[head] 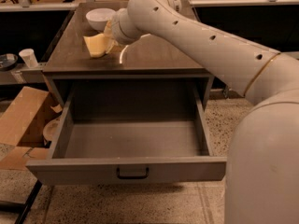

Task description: Pick sponge from top drawer and place on counter

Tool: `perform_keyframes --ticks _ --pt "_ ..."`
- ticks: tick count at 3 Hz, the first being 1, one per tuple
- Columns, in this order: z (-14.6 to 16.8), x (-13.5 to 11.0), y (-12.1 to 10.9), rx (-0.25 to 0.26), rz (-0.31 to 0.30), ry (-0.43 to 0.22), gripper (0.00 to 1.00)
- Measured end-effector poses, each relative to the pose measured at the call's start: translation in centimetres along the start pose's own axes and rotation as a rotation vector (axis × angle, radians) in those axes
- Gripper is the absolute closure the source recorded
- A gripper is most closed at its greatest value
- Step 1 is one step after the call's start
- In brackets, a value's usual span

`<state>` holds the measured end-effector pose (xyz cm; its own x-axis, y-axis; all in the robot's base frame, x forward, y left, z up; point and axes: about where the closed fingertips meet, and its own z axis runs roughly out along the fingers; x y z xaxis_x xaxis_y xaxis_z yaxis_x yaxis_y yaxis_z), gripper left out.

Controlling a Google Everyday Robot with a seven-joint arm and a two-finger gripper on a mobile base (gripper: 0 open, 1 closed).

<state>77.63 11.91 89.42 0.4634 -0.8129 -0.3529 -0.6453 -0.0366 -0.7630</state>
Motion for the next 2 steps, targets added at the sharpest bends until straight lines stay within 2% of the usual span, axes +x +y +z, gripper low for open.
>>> perform_keyframes --ticks 1,2 --pt "1.42 1.77 -0.91 0.003 0.054 -0.004 0.58" --pt "1.58 1.98 -1.22 0.007 0.061 -0.005 0.34"
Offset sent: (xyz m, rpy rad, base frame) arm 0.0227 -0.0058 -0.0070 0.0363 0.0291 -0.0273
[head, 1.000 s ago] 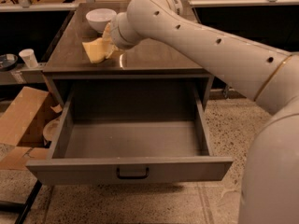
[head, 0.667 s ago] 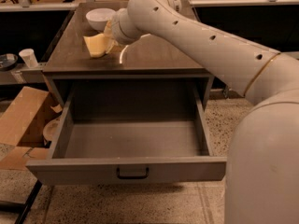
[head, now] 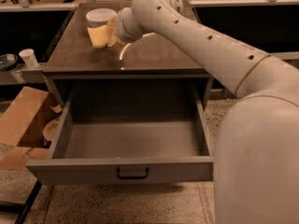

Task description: Pick sponge from top drawer and place on counter

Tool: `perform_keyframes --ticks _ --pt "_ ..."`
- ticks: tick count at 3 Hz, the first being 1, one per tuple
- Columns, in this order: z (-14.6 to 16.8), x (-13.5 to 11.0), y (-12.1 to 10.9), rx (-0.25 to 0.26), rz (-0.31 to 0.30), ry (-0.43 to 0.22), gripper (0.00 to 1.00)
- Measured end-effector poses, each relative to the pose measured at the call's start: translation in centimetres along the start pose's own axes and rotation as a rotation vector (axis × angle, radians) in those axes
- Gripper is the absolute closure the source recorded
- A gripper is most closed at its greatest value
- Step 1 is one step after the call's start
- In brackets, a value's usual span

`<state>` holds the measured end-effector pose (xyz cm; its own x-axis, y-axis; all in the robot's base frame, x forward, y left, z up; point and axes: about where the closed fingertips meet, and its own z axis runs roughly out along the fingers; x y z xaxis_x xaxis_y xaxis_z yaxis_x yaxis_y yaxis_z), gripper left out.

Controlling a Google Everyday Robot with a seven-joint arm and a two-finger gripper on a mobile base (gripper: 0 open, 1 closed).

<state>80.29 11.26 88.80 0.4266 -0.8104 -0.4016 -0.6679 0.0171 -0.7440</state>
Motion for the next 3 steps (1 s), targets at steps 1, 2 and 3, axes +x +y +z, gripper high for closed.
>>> perform_keyframes --ticks 1,2,3 --pt "0.00 0.00 0.00 0.000 0.000 0.000 0.04" --pt "0.01 0.00 0.01 0.000 0.000 0.000 0.00" --pt "0.01 0.00 0.01 0.000 0.000 0.000 0.00"
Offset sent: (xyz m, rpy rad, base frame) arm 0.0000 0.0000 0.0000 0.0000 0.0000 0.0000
